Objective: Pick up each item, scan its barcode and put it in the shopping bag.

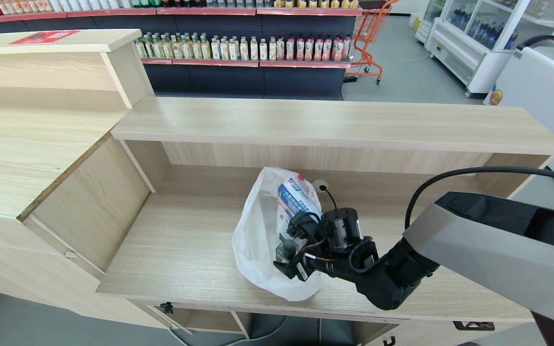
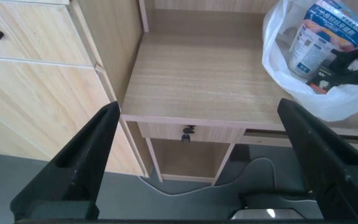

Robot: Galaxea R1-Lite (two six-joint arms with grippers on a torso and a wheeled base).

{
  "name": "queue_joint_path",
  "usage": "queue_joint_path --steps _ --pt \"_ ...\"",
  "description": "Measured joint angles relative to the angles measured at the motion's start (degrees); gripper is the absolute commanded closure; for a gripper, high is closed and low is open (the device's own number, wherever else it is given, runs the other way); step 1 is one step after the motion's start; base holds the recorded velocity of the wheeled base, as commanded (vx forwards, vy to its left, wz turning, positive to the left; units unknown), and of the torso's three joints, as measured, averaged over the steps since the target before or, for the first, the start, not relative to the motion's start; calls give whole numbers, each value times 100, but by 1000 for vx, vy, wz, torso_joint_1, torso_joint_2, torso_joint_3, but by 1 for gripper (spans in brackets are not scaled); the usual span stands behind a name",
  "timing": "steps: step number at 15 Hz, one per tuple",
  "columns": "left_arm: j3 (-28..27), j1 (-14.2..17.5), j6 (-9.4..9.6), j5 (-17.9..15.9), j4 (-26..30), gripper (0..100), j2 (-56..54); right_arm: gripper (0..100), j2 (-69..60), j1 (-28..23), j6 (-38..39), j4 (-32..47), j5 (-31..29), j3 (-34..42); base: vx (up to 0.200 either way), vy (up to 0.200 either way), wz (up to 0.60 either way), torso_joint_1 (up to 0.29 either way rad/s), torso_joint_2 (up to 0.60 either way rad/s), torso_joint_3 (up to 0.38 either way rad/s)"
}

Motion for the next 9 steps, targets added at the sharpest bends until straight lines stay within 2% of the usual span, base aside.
queue_joint_path --steps 3,6,8,9 --pt "0 -5 0 0 0 0 0 0 -766 2 1000 345 251 216 0 0 0 0 0 0" --pt "0 -2 -2 0 0 0 0 0 -1949 -78 1832 1142 541 546 0 0 0 0 0 0" --pt "0 0 -2 0 0 0 0 0 -2715 -306 2188 1676 634 717 0 0 0 0 0 0" --pt "0 0 0 0 0 0 0 0 -3167 -614 2232 1974 638 813 0 0 0 0 0 0"
